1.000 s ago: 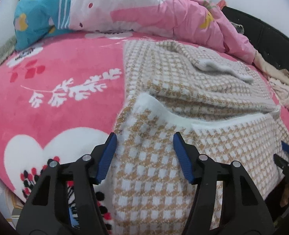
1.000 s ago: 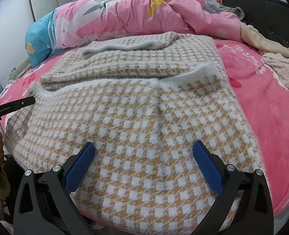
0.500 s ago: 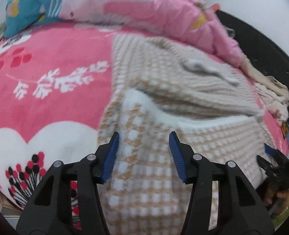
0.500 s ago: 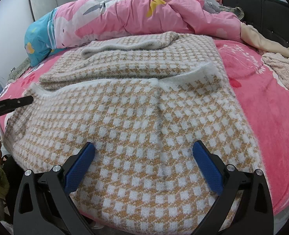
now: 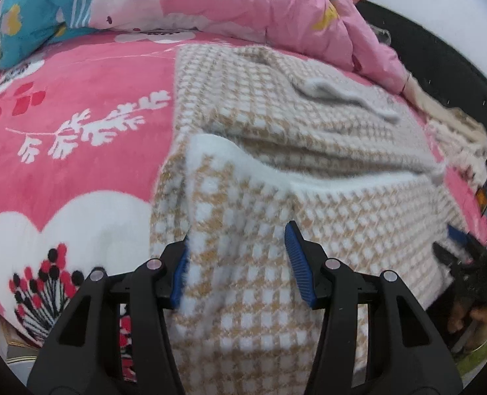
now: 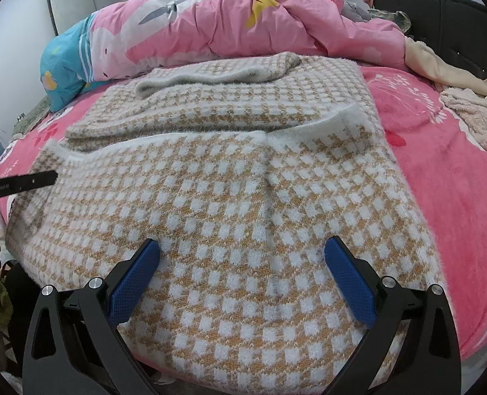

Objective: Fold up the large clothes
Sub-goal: 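Move the left tool to the coat's white-trimmed side edge and grasp it, then grasp the fuzzy side edge with the right tool while the left tool holds it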

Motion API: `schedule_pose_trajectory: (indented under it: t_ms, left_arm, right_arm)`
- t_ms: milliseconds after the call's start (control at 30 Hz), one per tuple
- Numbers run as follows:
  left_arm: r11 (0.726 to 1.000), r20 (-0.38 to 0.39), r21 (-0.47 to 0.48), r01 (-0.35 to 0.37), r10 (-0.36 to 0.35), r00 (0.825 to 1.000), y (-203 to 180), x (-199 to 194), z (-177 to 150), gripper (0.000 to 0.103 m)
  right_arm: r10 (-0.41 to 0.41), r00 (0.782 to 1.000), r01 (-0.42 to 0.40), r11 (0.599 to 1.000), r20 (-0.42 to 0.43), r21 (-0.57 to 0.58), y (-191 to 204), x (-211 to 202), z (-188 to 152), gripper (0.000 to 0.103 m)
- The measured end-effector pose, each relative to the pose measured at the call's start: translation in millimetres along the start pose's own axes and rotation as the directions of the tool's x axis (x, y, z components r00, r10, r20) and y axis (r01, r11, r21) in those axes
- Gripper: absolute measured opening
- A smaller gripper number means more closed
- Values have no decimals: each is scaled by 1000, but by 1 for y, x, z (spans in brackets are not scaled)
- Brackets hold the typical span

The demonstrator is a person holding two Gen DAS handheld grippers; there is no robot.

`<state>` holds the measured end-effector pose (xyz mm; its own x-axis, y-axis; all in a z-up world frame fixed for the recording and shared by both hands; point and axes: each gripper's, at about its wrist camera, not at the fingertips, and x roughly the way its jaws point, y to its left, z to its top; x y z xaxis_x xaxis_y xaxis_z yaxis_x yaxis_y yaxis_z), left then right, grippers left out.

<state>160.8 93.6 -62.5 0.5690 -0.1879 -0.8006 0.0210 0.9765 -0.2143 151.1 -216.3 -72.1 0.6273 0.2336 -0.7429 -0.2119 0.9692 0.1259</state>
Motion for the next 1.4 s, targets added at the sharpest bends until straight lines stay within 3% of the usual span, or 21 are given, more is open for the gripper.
schedule_pose_trajectory:
  t_ms: [200, 600, 833, 967, 1200, 1400]
  left_arm:
    - [995, 14, 40, -88, 88, 996, -10, 11, 1, 52]
    - [989, 40, 46, -141, 140, 989, -16, 9, -2, 53]
    - [989, 43, 48, -141, 139, 989, -16, 9, -4, 53]
    - [989, 44, 46, -142, 140, 989, -17, 9, -4, 53]
    - [988, 43, 48, -147, 145, 988, -17, 9, -4, 53]
    - [986, 41, 41, -161, 159, 986, -18, 9, -3, 53]
  right_arm:
    - [-1, 1000, 1, 1000, -3, 0, 0, 0, 0, 97]
    - [-7, 1000, 7, 1000, -18, 10, -3, -9, -3, 97]
    - [-75, 994, 71, 996, 85, 53, -46, -53, 8, 97]
    - [-95, 991, 87, 993, 94, 84, -73, -58, 19, 92]
    - [4, 998, -11, 993, 56, 122, -101, -29, 46, 78]
    - [148, 989, -148, 977, 7, 154, -107, -4, 53, 75]
